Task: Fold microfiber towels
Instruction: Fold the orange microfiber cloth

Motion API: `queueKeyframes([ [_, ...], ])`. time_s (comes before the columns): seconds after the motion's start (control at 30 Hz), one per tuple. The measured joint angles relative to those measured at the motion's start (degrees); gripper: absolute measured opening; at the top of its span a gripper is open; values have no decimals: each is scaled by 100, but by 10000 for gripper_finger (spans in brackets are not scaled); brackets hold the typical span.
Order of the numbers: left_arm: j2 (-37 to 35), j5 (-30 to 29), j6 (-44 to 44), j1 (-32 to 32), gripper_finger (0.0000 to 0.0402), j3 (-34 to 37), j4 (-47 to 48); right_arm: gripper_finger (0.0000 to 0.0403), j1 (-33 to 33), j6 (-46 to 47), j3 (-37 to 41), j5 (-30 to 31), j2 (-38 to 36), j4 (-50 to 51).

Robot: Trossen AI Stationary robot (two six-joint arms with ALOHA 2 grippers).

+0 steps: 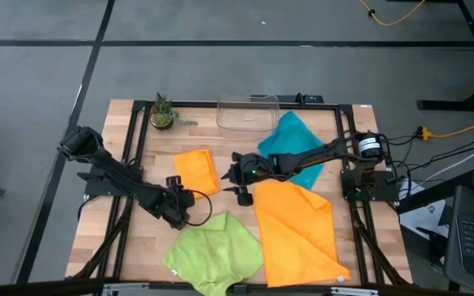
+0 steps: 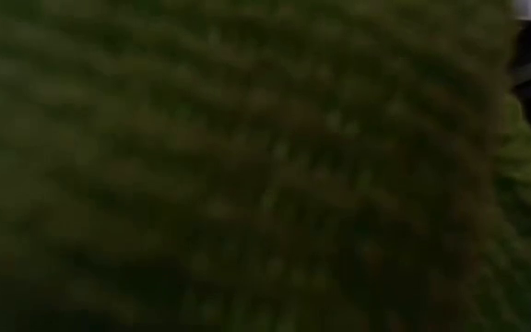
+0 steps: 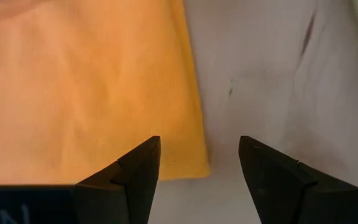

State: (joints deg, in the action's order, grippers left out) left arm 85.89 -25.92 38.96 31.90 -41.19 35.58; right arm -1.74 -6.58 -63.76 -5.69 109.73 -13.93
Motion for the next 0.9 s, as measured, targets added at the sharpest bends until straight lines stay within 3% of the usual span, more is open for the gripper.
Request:
queueKeyframes([
  [0.27,-2,-13,4,0,213,0,-67,278,-11,-17,-330,0,470,-309],
  [0.47,-4,-45,11,0,213,0,-43,282,-26,-16,-455,0,698,-304],
  [0.67,-4,-184,11,0,213,0,-37,282,-145,-937,-454,-39,915,-369],
  [0.9,-7,-168,142,0,213,0,-33,282,-158,-1020,-627,55,1261,-512],
])
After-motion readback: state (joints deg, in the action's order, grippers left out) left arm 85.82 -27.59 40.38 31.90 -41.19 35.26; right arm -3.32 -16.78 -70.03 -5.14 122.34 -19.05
